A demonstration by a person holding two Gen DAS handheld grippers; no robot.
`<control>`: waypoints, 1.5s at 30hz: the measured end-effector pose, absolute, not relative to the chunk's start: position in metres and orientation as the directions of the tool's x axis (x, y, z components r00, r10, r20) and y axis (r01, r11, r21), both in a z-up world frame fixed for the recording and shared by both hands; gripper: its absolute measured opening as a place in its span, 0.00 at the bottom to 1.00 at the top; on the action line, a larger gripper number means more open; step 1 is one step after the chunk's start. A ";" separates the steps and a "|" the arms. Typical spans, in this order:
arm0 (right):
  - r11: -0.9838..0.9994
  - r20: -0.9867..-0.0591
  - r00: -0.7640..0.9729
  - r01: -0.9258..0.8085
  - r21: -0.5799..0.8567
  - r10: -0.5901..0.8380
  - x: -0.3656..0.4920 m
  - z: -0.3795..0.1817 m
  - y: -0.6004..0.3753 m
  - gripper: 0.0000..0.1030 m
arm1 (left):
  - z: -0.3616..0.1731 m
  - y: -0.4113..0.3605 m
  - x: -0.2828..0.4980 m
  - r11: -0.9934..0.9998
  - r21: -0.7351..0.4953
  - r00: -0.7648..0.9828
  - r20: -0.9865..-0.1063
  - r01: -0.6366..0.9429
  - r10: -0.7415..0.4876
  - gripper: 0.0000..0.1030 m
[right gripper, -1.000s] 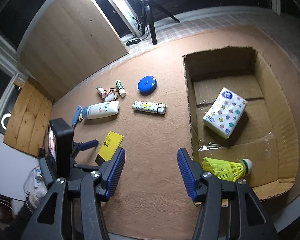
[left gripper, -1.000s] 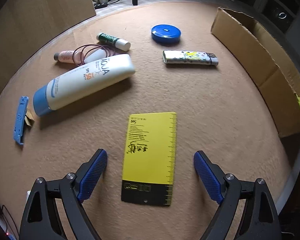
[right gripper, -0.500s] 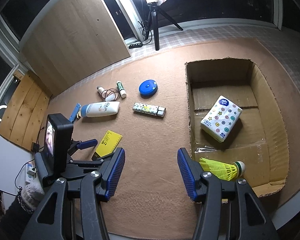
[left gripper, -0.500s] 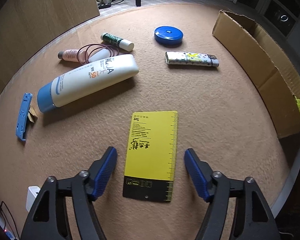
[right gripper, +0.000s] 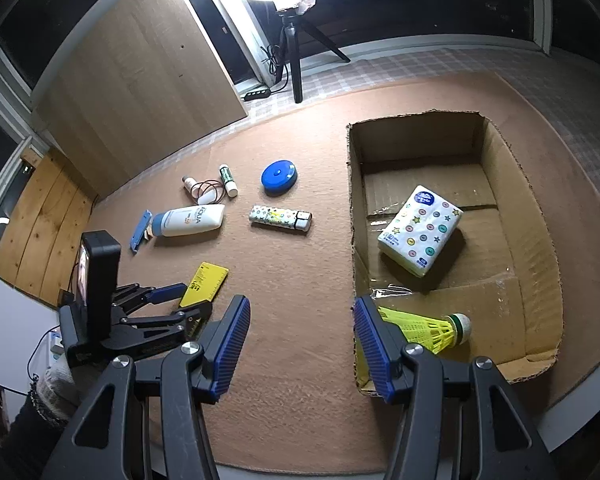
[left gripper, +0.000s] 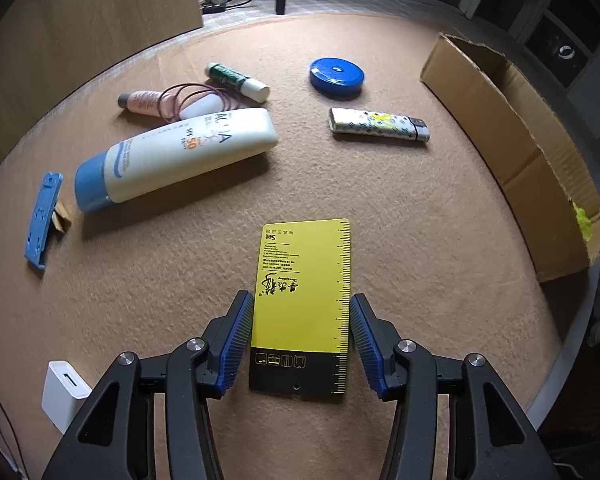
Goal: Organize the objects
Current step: 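Carry the yellow card with the left tool into the box and release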
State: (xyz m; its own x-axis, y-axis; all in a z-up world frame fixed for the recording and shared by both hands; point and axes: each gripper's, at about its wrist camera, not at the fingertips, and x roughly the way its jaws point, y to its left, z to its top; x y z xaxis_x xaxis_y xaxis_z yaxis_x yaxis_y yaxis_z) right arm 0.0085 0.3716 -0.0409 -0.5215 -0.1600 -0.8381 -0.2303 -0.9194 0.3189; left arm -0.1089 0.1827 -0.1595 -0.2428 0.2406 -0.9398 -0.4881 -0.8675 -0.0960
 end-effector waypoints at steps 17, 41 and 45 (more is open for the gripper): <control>-0.923 -0.844 -0.532 -0.289 0.256 -0.068 0.033 -0.036 0.404 0.49 | -0.075 0.276 -0.093 -0.760 -0.105 -0.320 -0.864 -0.641 0.389 0.52; -0.888 -0.857 -0.514 -0.383 0.256 -0.025 0.060 -0.048 0.448 0.49 | -0.055 0.392 -0.096 -0.667 -0.083 -0.311 -0.838 -0.740 0.449 0.71; -0.895 -0.854 -0.517 -0.355 0.272 -0.055 0.047 -0.049 0.435 0.49 | -0.061 0.347 -0.119 -0.745 -0.058 -0.350 -0.856 -0.665 0.380 0.70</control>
